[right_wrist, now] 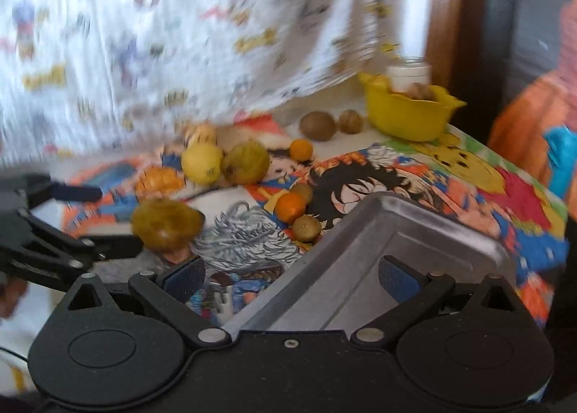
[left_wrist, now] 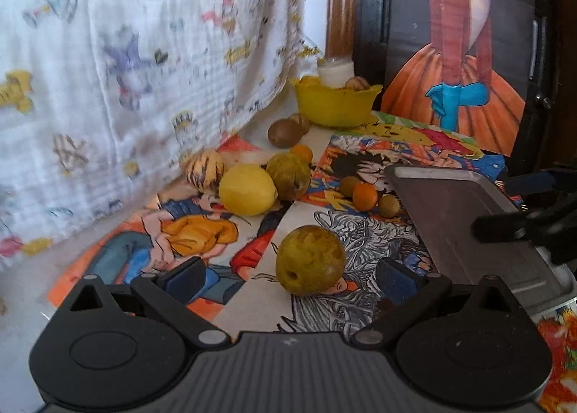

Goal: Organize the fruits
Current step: 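Grasp the green pear with the left tool while the right tool grasps a small brown fruit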

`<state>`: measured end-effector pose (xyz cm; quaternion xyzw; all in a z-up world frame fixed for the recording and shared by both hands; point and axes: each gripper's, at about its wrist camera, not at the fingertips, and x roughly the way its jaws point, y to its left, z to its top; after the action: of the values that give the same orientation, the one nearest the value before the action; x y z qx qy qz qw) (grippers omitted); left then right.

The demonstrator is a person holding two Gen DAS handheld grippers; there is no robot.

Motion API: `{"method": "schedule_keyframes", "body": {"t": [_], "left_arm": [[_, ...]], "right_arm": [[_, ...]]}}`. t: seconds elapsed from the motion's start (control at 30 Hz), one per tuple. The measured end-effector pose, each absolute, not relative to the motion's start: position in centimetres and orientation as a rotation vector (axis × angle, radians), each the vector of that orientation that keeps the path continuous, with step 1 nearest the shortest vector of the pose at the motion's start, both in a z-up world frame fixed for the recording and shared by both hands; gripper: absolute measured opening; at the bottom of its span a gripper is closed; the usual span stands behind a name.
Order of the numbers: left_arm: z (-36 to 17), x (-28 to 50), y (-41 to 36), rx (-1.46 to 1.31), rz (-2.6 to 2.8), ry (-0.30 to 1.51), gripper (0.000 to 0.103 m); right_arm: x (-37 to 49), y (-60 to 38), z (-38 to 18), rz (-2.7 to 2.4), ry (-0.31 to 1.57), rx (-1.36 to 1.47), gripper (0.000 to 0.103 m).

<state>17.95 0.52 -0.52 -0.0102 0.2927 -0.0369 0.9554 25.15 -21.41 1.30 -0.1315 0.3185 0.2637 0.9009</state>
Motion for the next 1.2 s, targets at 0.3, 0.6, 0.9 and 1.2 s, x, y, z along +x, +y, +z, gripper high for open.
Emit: {"method": "schedule_keyframes", "body": {"t": [0.3,0.6,0.9,1.2], "left_arm": [[-1.8,20.0,0.5,-0.076,-0.068,0.624,0.089],[-2.3,21.5,-0.1,-0.096,-0.077,0.64,0.077],[-2.5,22.3,-0.6,-0.104,-0.078,0.661,0.063],[-2.1,22.8,-0.9,-0.094,-0.041,0.691,0.057]], "right_arm": [[29.0,-19.2,-1.0,0.615,0.63,-0.414,0.079],[30.9,-17.5,-2.9,0.632,0.632,-0.525,0.053],[31.5,-17.0,-3.5,0.619,0.626,-0.529,0.037],[30.7,-17.0,-3.5,0.599,0.619,-0.529,0.03]]}}
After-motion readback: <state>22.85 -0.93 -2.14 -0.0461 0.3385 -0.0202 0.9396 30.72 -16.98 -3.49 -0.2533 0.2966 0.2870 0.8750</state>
